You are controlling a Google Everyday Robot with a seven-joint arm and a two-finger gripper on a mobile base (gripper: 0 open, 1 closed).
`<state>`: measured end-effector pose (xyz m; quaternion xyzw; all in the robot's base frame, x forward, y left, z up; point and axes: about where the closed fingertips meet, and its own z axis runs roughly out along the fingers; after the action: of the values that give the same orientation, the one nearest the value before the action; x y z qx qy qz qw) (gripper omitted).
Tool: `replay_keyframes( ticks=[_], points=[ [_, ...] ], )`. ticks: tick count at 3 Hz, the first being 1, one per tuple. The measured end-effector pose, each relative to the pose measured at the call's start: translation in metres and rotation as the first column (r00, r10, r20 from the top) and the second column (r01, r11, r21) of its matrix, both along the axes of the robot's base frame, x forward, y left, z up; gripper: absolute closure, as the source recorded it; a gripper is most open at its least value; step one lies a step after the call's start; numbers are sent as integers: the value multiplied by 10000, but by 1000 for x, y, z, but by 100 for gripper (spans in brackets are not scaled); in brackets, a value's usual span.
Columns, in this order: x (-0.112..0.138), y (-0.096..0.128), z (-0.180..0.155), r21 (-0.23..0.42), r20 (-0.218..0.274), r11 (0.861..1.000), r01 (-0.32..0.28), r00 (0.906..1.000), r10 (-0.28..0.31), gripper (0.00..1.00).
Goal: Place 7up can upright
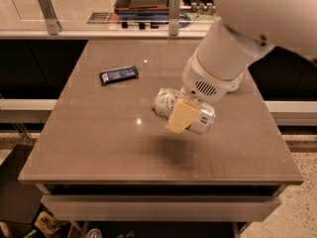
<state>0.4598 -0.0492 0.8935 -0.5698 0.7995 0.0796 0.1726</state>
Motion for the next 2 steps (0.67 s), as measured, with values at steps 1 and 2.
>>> replay_keyframes(
  ticks=[1,2],
  points=[
    [12,-14,9,1999,547,9796,-195,9985,87,100],
    [22,-22,1,3898,847,9196,-494,9962,176,100]
  ],
)
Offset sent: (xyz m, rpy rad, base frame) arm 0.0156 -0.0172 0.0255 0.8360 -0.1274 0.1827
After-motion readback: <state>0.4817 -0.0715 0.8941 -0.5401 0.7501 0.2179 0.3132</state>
